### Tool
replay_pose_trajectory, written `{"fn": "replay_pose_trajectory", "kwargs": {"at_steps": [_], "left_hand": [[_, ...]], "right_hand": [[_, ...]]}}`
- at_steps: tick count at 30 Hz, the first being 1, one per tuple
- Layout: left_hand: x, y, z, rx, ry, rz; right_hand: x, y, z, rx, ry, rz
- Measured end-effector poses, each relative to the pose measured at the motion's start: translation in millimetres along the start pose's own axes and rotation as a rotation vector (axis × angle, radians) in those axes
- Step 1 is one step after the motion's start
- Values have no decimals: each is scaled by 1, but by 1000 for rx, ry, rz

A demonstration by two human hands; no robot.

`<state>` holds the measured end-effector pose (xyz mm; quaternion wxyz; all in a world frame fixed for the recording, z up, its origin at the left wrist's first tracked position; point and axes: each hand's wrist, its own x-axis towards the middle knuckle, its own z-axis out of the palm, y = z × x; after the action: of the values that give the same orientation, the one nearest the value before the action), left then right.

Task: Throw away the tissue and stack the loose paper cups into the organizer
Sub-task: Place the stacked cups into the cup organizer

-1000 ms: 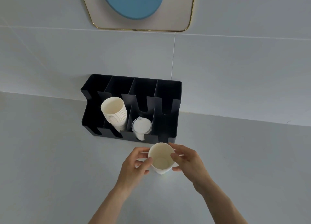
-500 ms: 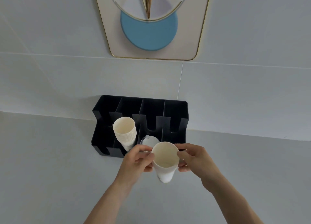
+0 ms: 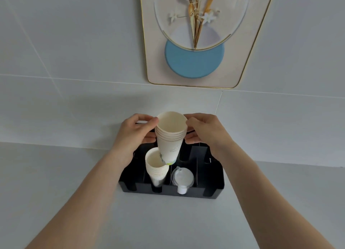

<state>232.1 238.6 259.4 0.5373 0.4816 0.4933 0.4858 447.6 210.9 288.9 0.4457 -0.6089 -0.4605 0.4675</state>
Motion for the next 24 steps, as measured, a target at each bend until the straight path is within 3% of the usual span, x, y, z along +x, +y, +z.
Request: {"fn": "replay_pose_trajectory", "kwargs": {"at_steps": [5, 24], "left_hand": [[21, 0, -21, -12, 23, -5], [40, -99, -44, 115, 32, -226]], "right_hand": [[21, -4, 28, -19, 37, 8], [45, 89, 66, -183, 26, 226]]}}
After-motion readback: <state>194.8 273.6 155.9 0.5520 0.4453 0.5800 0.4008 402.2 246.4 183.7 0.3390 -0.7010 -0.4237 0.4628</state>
